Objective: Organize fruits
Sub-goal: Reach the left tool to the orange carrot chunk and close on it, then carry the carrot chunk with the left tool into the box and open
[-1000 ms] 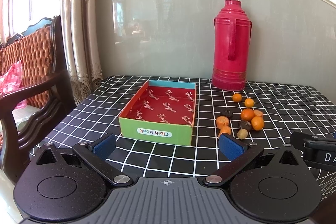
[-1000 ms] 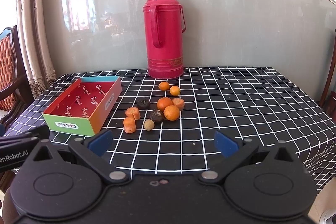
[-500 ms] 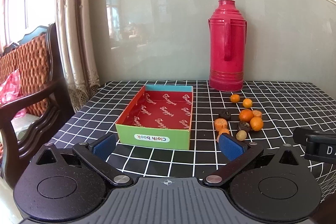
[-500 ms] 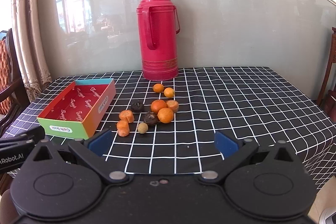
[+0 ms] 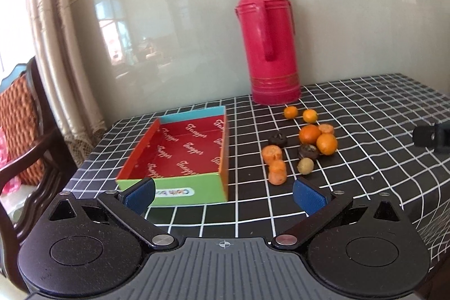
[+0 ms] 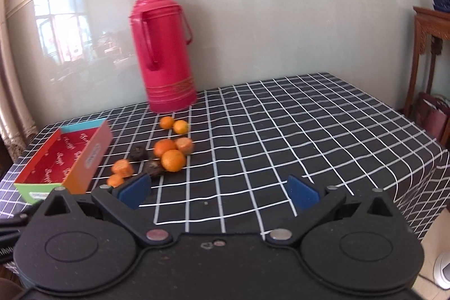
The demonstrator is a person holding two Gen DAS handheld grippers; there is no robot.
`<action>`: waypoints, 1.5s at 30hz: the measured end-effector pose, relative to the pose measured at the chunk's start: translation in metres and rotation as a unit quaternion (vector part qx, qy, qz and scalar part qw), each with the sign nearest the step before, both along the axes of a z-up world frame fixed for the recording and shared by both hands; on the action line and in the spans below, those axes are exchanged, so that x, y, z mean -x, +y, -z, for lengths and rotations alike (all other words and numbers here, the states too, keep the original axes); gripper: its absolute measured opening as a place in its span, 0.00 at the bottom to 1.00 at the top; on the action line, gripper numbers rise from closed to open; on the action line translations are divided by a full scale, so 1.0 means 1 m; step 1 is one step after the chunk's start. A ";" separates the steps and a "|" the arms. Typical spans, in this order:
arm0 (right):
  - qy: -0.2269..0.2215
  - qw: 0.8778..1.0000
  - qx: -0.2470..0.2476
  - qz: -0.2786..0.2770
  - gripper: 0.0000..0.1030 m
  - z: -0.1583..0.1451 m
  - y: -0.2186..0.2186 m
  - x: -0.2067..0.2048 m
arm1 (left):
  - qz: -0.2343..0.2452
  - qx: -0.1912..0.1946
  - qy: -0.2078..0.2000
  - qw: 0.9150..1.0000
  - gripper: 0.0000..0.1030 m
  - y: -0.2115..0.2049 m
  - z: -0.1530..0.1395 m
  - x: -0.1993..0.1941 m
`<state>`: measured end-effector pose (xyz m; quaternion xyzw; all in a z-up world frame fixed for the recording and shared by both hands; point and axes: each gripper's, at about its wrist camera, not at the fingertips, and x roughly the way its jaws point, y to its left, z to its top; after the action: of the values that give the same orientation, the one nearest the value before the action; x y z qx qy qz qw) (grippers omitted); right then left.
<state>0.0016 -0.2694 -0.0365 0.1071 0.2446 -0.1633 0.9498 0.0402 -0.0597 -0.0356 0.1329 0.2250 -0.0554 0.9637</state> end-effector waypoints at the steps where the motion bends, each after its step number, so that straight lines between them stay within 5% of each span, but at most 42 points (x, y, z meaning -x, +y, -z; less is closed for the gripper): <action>1: 0.000 1.000 0.001 0.005 0.95 0.003 -0.003 0.000 | 0.007 -0.006 -0.001 1.000 1.00 -0.004 0.003 -0.002; 14: -0.026 0.998 0.007 0.050 0.95 0.032 -0.040 -0.019 | 0.054 -0.024 0.000 0.998 0.98 -0.047 0.045 -0.049; 17: -0.033 0.998 0.010 0.058 0.95 0.034 -0.047 -0.027 | 0.067 -0.013 0.022 0.997 0.78 -0.050 0.053 -0.064; 25: -0.026 0.997 0.004 0.069 0.95 0.045 -0.058 -0.049 | 0.056 0.004 0.038 0.998 0.77 -0.057 0.070 -0.095; 29: -0.024 0.998 0.007 0.064 0.95 0.052 -0.056 -0.055 | 0.054 0.019 0.060 0.997 0.54 -0.057 0.080 -0.111; 38: -0.008 0.999 -0.005 0.047 0.95 0.067 -0.050 -0.066 | 0.067 0.030 0.060 0.995 0.28 -0.059 0.092 -0.119; 45: -0.004 0.999 -0.009 0.033 0.95 0.070 -0.044 -0.069 | 0.059 0.046 0.044 0.996 0.28 -0.055 0.086 -0.117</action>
<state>0.0708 -0.3136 -0.1062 0.1244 0.2387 -0.1919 0.9438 0.1570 -0.1147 -0.1221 0.0986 0.2562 -0.1279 0.9530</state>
